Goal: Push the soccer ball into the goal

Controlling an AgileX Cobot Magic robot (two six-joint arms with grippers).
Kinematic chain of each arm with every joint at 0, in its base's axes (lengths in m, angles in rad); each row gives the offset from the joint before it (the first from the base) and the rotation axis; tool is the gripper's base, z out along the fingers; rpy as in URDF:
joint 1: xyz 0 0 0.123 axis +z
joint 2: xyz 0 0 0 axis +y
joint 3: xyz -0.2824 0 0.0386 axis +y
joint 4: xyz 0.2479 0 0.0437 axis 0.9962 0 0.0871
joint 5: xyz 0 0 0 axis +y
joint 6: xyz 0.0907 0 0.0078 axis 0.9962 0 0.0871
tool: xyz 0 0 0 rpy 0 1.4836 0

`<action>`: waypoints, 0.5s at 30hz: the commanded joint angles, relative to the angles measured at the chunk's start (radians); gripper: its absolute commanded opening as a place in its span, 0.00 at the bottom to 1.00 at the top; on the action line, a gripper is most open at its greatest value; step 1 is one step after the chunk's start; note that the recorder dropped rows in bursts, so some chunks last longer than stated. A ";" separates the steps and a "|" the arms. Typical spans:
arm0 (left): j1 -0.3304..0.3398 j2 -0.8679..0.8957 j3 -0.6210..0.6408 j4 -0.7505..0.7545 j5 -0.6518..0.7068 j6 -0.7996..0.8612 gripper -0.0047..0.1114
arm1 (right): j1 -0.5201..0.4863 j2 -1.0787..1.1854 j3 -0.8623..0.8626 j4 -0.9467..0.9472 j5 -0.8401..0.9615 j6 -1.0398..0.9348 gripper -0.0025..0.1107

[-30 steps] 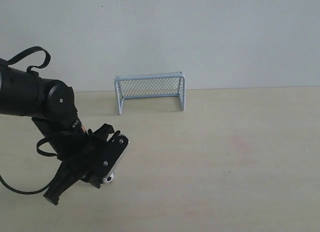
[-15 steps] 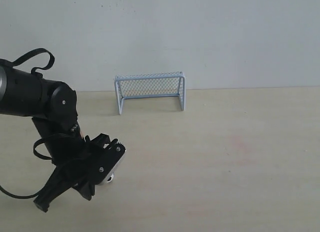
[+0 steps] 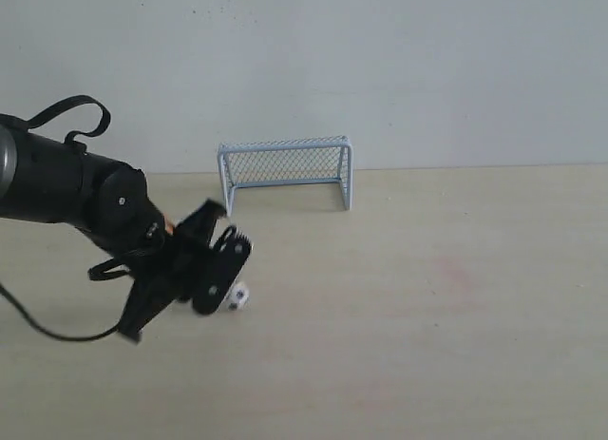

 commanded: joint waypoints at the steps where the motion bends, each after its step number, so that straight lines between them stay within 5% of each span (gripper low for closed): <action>1: -0.002 -0.026 -0.060 0.047 -0.451 -0.431 0.08 | -0.001 -0.005 0.000 0.003 -0.005 -0.005 0.02; 7: -0.002 -0.162 -0.090 0.047 -0.504 -0.478 0.08 | -0.001 -0.005 0.000 0.003 -0.005 -0.005 0.02; 15: -0.002 -0.319 -0.090 -0.136 -0.349 -0.481 0.08 | -0.001 -0.005 0.000 0.003 -0.005 -0.005 0.02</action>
